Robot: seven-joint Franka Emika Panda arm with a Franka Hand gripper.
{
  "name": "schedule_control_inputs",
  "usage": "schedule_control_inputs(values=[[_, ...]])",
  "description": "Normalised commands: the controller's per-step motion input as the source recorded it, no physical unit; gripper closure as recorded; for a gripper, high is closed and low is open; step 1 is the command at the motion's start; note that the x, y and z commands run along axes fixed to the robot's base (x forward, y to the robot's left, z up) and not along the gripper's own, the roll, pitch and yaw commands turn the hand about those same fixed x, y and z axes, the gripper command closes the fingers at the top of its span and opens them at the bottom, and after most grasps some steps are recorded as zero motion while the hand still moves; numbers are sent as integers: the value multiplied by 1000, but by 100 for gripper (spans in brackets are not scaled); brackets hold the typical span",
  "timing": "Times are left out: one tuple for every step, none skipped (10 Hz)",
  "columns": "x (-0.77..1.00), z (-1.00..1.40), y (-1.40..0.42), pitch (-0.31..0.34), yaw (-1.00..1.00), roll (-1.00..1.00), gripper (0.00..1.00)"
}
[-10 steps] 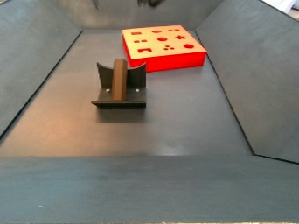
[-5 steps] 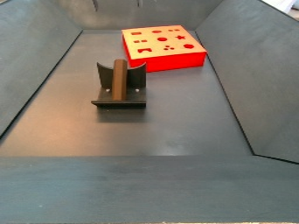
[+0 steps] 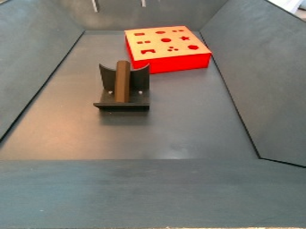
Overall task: Pick up the hexagon object. Move up. Place the hexagon object on the fixture. Regrasp the hexagon object. Move to above the board. Insert the hexagon object.
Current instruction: Regrasp the hexagon object.
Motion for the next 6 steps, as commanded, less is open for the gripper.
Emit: schedule_control_inputs(values=[[-5, 7, -18, 11, 28, 1000, 0], [8, 6, -20, 18, 30, 1000, 0], [23, -5, -22, 23, 33, 1000, 0], [42, -18, -23, 33, 36, 1000, 0], [49, -18, -25, 39, 38, 1000, 0], [63, -9, -29, 53, 44, 1000, 0]])
